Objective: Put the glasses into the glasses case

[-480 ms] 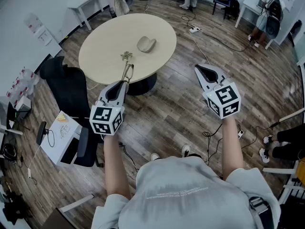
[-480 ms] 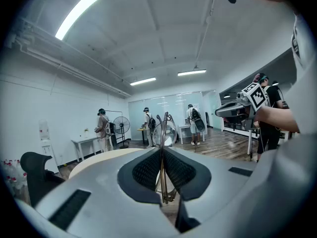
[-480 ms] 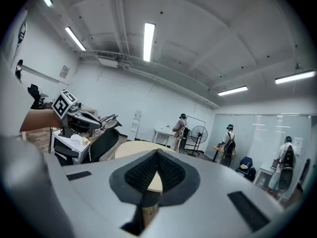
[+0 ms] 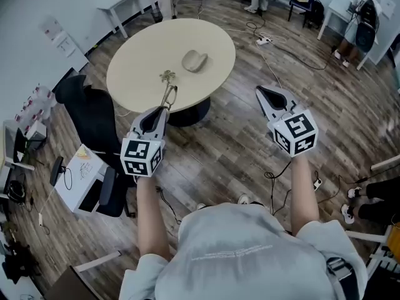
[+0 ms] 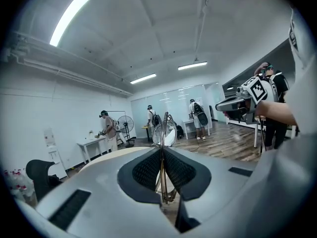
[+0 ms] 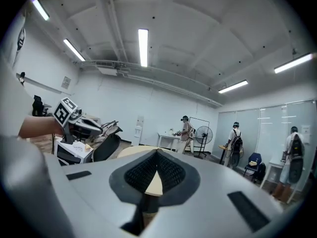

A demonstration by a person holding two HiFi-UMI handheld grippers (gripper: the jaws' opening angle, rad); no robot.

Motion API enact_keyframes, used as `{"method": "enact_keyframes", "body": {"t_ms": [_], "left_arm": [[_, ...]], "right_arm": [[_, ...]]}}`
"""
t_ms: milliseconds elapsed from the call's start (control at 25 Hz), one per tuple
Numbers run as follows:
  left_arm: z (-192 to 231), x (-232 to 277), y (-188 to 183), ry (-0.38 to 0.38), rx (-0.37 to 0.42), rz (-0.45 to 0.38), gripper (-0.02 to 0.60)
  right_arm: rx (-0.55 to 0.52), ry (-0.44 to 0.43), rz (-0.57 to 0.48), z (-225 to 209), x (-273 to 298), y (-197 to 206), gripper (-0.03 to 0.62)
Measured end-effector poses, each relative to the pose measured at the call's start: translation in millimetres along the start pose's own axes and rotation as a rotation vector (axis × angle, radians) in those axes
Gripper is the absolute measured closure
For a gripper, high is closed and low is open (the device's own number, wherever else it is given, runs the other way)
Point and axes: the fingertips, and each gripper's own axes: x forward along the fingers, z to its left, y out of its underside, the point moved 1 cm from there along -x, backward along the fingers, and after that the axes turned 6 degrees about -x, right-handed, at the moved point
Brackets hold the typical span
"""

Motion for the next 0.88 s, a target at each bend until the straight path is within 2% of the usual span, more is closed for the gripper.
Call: {"method": "enact_keyframes", "body": {"t_ms": [200,360,640,880], "left_arm": [[-24,18,-2,-0.039,0.069,0.017,0.555],[-55,35,-14,-0.058,0.085,0.023,0.555],[-77,51,-20,-0.098,0.061,0.027,0.555],[-63,93,-15,-0.117,0.036,0.043,0.555]], "right_arm": [[-0.011,-0.044,-0.02,-27,-1,14,0.594],[-0.005,-0.102,-0.043,-54,-6,28,0.594],[-0.006,-0.155,-0.04,-83,-1,56,0.594],[0.003,-0.161,-0.014,-110,32,76,0.594]]}}
